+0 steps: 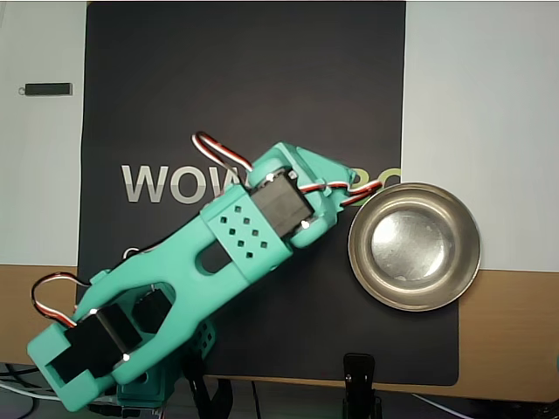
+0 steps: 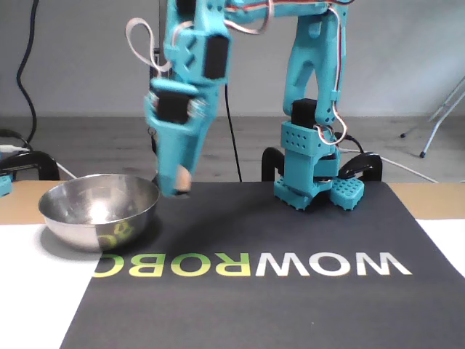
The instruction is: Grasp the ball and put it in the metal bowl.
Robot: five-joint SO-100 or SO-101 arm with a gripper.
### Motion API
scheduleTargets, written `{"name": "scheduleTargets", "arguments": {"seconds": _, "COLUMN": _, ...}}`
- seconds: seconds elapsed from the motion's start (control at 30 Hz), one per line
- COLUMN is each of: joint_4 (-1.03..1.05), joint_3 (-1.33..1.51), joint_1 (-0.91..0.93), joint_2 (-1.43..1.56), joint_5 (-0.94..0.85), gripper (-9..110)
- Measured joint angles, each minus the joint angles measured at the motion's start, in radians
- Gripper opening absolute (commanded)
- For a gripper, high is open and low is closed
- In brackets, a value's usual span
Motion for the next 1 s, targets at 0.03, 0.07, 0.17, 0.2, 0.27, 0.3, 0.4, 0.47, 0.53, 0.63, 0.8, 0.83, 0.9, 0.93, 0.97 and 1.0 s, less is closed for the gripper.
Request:
{"name": "scheduleTargets", "arguments": {"seconds": 0.03, "joint_4": 0.000, "joint_3": -0.003, "joint_1": 0.012, "joint_2": 0.000, "joint_5": 0.032, "gripper": 29}}
{"name": "scheduleTargets", "arguments": {"seconds": 0.07, "joint_4": 0.000, "joint_3": -0.005, "joint_1": 0.028, "joint_2": 0.000, "joint_5": 0.052, "gripper": 29}}
{"name": "scheduleTargets", "arguments": {"seconds": 0.17, "joint_4": 0.000, "joint_3": -0.006, "joint_1": 0.057, "joint_2": 0.000, "joint_5": 0.081, "gripper": 29}}
{"name": "scheduleTargets", "arguments": {"seconds": 0.2, "joint_4": 0.000, "joint_3": -0.006, "joint_1": 0.063, "joint_2": 0.000, "joint_5": 0.084, "gripper": 29}}
{"name": "scheduleTargets", "arguments": {"seconds": 0.27, "joint_4": 0.000, "joint_3": -0.009, "joint_1": 0.087, "joint_2": 0.000, "joint_5": 0.091, "gripper": 29}}
{"name": "scheduleTargets", "arguments": {"seconds": 0.3, "joint_4": 0.002, "joint_3": -0.018, "joint_1": 0.101, "joint_2": 0.000, "joint_5": 0.091, "gripper": 29}}
{"name": "scheduleTargets", "arguments": {"seconds": 0.4, "joint_4": 0.003, "joint_3": -0.061, "joint_1": 0.114, "joint_2": -0.037, "joint_5": 0.091, "gripper": 29}}
{"name": "scheduleTargets", "arguments": {"seconds": 0.47, "joint_4": 0.003, "joint_3": -0.094, "joint_1": 0.133, "joint_2": -0.077, "joint_5": 0.091, "gripper": 29}}
{"name": "scheduleTargets", "arguments": {"seconds": 0.53, "joint_4": 0.003, "joint_3": -0.132, "joint_1": 0.164, "joint_2": -0.126, "joint_5": 0.091, "gripper": 29}}
{"name": "scheduleTargets", "arguments": {"seconds": 0.63, "joint_4": 0.003, "joint_3": -0.198, "joint_1": 0.190, "joint_2": -0.199, "joint_5": 0.091, "gripper": 29}}
{"name": "scheduleTargets", "arguments": {"seconds": 0.8, "joint_4": 0.003, "joint_3": -0.308, "joint_1": 0.255, "joint_2": -0.299, "joint_5": 0.091, "gripper": 29}}
{"name": "scheduleTargets", "arguments": {"seconds": 0.83, "joint_4": 0.003, "joint_3": -0.327, "joint_1": 0.259, "joint_2": -0.318, "joint_5": 0.091, "gripper": 30}}
{"name": "scheduleTargets", "arguments": {"seconds": 0.9, "joint_4": 0.003, "joint_3": -0.357, "joint_1": 0.272, "joint_2": -0.350, "joint_5": 0.091, "gripper": 30}}
{"name": "scheduleTargets", "arguments": {"seconds": 0.93, "joint_4": 0.003, "joint_3": -0.370, "joint_1": 0.282, "joint_2": -0.365, "joint_5": 0.091, "gripper": 30}}
{"name": "scheduleTargets", "arguments": {"seconds": 0.97, "joint_4": 0.003, "joint_3": -0.382, "joint_1": 0.295, "joint_2": -0.377, "joint_5": 0.091, "gripper": 30}}
{"name": "scheduleTargets", "arguments": {"seconds": 1.0, "joint_4": 0.003, "joint_3": -0.396, "joint_1": 0.305, "joint_2": -0.391, "joint_5": 0.091, "gripper": 30}}
